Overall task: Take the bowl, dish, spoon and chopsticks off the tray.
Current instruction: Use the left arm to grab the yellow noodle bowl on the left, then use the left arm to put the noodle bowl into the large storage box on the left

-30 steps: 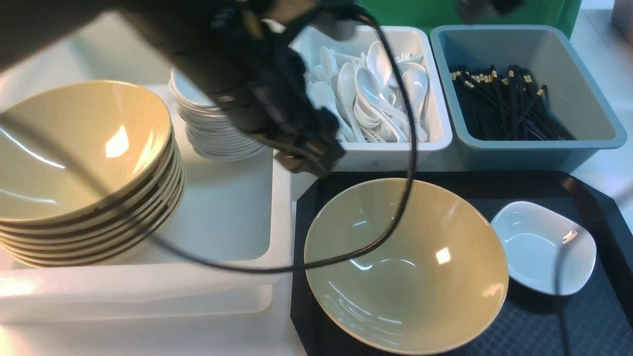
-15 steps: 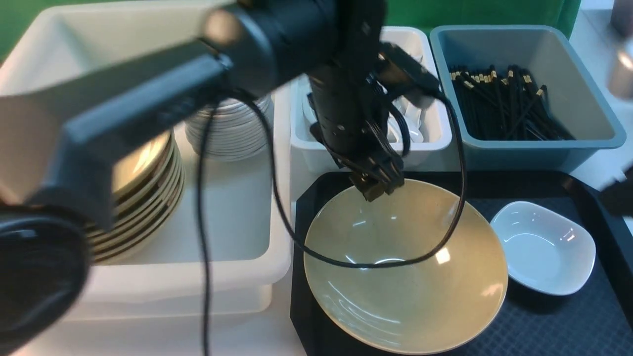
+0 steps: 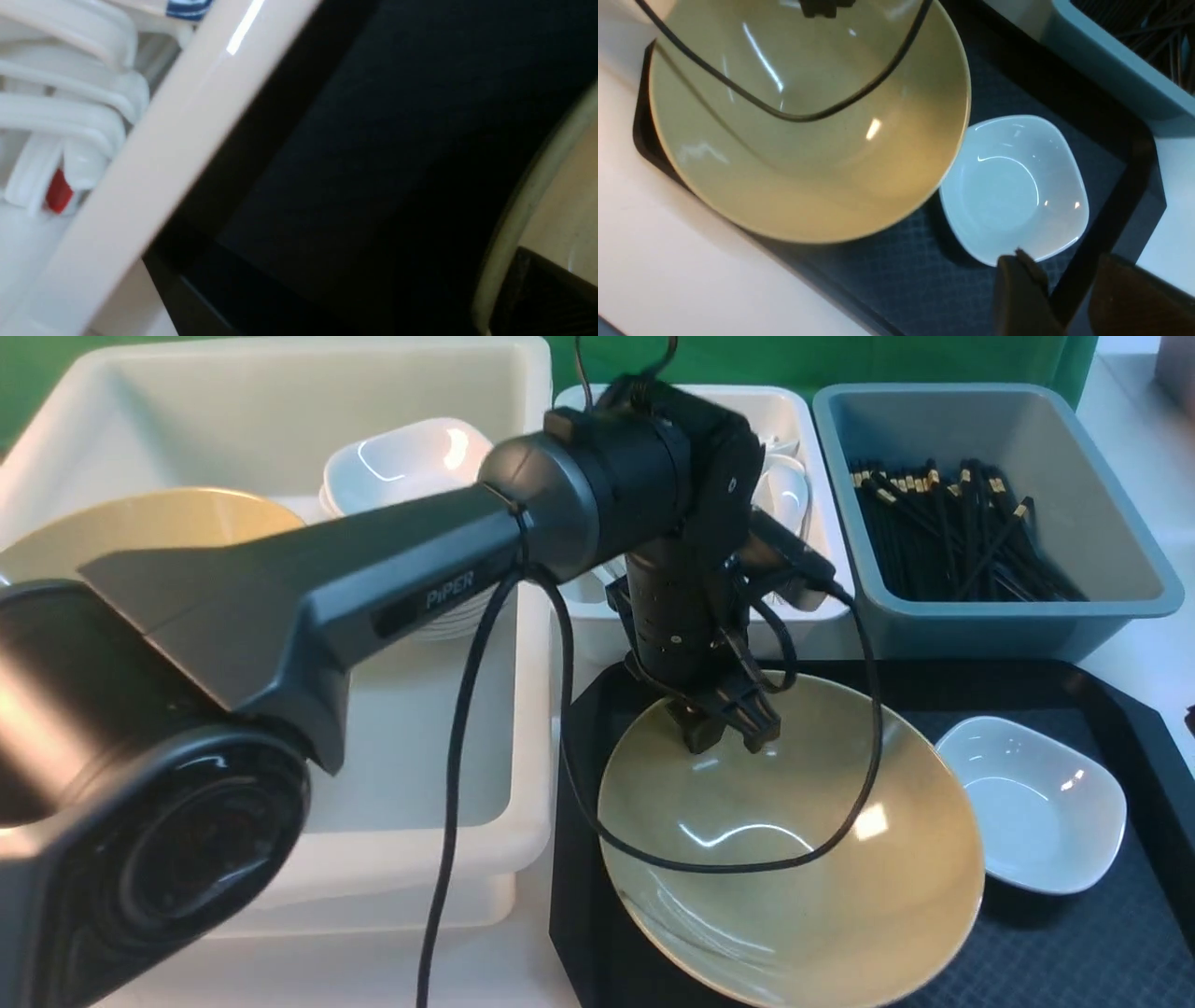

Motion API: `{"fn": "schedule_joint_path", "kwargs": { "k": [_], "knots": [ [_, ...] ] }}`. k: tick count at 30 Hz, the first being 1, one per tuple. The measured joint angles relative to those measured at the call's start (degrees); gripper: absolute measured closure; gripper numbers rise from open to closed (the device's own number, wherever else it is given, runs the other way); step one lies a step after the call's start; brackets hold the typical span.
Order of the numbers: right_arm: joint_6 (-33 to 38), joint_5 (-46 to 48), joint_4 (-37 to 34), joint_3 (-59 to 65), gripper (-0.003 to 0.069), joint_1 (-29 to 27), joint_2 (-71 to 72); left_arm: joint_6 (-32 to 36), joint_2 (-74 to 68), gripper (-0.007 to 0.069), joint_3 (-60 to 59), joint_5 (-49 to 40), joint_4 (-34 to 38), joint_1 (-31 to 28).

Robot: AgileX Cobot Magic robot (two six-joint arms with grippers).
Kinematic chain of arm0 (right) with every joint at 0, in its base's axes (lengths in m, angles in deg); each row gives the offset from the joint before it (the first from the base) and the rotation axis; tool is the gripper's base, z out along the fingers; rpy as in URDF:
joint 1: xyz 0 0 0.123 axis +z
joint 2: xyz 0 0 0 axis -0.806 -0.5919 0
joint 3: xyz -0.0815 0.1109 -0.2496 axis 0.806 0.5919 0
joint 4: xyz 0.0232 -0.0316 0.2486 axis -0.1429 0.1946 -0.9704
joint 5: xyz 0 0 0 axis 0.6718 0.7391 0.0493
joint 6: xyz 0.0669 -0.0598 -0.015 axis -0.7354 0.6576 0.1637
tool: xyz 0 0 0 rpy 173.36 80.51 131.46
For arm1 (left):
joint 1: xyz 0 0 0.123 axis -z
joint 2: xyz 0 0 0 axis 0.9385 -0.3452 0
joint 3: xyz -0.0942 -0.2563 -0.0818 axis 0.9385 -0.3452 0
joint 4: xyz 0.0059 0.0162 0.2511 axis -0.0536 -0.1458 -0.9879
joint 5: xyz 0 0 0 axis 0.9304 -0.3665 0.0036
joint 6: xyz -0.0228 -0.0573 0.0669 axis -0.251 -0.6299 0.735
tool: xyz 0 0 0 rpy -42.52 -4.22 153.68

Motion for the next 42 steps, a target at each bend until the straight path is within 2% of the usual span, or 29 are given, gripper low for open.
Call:
{"fn": "schedule_joint_path", "kwargs": {
  "k": [1, 3, 7, 8, 12, 14, 15, 16, 17, 19, 21, 23, 25, 28, 31, 37, 40, 42],
  "knots": [
    [0.24, -0.07, -0.13, 0.00, 0.0417, 0.00, 0.00, -0.07, 0.15, 0.0517, 0.00, 0.00, 0.00, 0.00],
    [0.69, -0.83, -0.14, 0.00, 0.0428, 0.00, 0.00, -0.20, 3.43, 0.0587, 0.77, -1.89, 0.99, 0.06],
    [0.73, -2.50, -0.24, 0.00, 0.0433, 0.00, 0.00, -0.16, 11.44, 0.0614, 1.14, -2.42, 0.48, -0.41],
    [0.75, -3.09, -0.49, 0.00, 0.0434, 0.00, 0.00, -0.25, 14.00, 0.0613, 1.14, -2.66, 0.28, -1.30],
    [1.67, -7.37, -4.99, 0.00, 0.0434, 0.00, 0.00, -1.48, 24.06, 0.0619, 0.37, -3.65, 7.63, -8.35],
    [5.59, -9.23, -11.05, 0.00, 0.0434, 0.00, -0.37, -2.02, 31.15, 0.0622, -2.27, -3.65, 11.76, -16.88],
    [5.59, -9.32, -11.76, 0.00, 0.0434, 0.00, -0.36, -2.09, 31.75, 0.0622, -2.56, -3.65, 12.02, -16.88],
    [9.66, -9.87, -17.65, 0.00, 0.0434, 0.00, -1.01, -2.69, 36.93, 0.0623, -5.77, -3.78, 13.91, -24.52],
    [10.67, -9.96, -19.05, 0.00, 0.0434, 0.00, -1.21, -2.78, 37.49, 0.0623, -6.17, -3.78, 14.31, -25.43],
    [15.68, -10.31, -25.30, 0.00, 0.0434, 0.69, -2.90, -3.07, 43.16, 0.0622, -10.95, -3.66, 15.75, -37.29],
    [17.53, -10.36, -27.05, -0.56, 0.0434, 1.90, -4.50, -3.06, 47.52, 0.0622, -15.47, -2.76, 16.98, -47.71],
    [18.52, -10.63, -27.57, -1.26, 0.0434, 3.63, -6.35, -3.06, 49.58, 0.0622, -19.26, -2.02, 19.51, -55.61],
    [19.06, -10.80, -27.86, -2.19, 0.0434, 5.38, -7.86, -2.47, 50.83, 0.0622, -23.10, -1.20, 23.83, -64.97],
    [19.88, -11.12, -28.08, -3.23, 0.0434, 7.16, -9.19, 0.46, 50.77, 0.0622, -28.26, 0.53, 29.93, -72.83],
    [20.23, -11.65, -28.11, -3.43, 0.0434, 8.21, -9.98, 3.47, 50.17, 0.0622, -33.32, 3.40, 33.11, -75.74],
    [20.30, -12.24, -28.11, -3.47, 0.0434, 8.47, -10.16, 6.28, 48.56, 0.0594, -40.00, 10.04, 33.00, -76.06],
    [20.30, -12.29, -28.11, -3.47, 0.0434, 8.47, -10.16, 6.35, 46.76, 0.0529, -41.80, 12.37, 30.86, -76.18],
    [20.41, -12.40, -28.11, -3.47, 0.0434, 8.47, -10.16, 6.35, 45.61, 0.0455, -42.39, 12.38, 30.22, -76.18]
  ]
}}
